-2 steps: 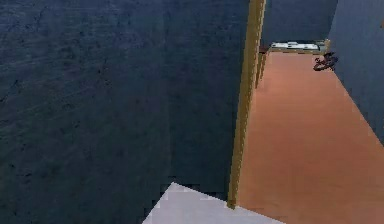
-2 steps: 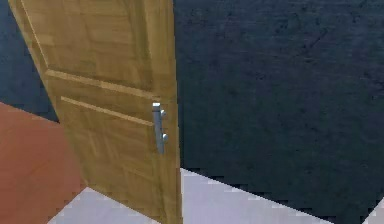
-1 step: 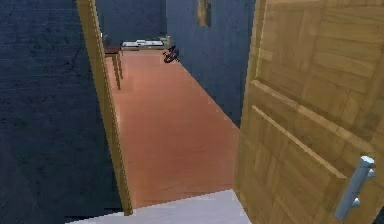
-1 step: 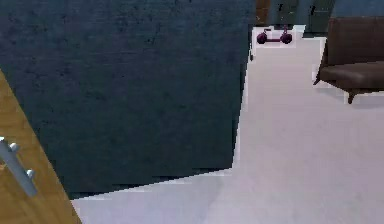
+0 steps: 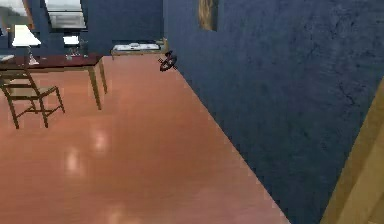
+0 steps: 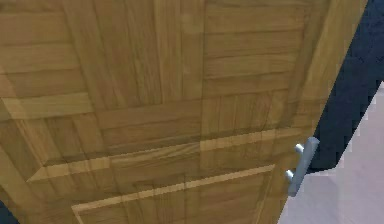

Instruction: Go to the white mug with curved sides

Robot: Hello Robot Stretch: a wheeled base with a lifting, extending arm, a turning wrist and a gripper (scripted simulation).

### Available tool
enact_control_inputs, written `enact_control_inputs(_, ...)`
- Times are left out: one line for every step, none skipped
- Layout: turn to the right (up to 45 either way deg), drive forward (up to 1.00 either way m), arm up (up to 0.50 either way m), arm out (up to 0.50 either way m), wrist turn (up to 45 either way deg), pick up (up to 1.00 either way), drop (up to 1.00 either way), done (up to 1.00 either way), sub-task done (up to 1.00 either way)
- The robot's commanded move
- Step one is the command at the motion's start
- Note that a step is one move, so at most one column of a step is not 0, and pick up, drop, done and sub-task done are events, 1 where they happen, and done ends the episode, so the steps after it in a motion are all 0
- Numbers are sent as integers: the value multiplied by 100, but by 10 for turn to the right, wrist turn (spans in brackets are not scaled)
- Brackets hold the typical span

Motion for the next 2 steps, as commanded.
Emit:
enact_control_inputs(210,0,0,0,0,0,0,0,0)
enact_control_inputs(0,5,0,0,0,0,0,0,0)
